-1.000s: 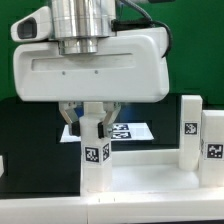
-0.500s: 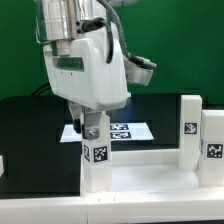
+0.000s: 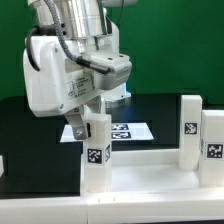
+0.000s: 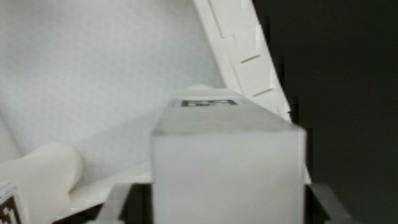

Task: Assemble desk

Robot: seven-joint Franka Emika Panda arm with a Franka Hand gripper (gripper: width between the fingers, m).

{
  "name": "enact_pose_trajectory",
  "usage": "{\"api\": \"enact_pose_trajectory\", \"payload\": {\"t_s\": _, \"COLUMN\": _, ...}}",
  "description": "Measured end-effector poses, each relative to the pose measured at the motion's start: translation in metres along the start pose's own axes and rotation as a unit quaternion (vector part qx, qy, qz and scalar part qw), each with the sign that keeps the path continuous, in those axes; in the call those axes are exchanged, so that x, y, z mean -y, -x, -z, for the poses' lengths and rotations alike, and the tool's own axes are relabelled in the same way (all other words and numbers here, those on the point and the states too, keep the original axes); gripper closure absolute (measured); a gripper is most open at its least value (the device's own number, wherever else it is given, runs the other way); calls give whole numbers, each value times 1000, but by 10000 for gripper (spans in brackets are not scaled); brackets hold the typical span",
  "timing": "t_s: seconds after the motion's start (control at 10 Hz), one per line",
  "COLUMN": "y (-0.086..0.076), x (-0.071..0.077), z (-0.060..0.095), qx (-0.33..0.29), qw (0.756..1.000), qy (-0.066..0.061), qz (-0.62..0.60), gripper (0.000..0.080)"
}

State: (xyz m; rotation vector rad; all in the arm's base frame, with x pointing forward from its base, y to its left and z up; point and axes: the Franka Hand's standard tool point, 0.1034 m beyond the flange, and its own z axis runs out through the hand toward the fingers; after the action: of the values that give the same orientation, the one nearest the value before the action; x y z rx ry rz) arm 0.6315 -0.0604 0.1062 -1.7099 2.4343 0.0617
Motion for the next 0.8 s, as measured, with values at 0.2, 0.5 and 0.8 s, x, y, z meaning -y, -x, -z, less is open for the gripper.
{"api": "enact_pose_trajectory", "payload": {"t_s": 0.2, "y": 1, "x": 0, "z": -1, "qx": 0, "qw": 1000, "qy": 1, "qz": 23, "gripper": 408}}
{"api": "enact_pose_trajectory", "payload": {"t_s": 0.5, "y": 16, "x": -8, "z": -5, "qx": -2, "qw": 945, "qy": 26, "qz": 325, "gripper": 174}}
{"api": "enact_pose_trajectory", "payload": {"t_s": 0.8, "y": 14, "x": -7, "z": -5, "qx": -2, "qw": 914, "qy": 26, "qz": 404, "gripper": 151}}
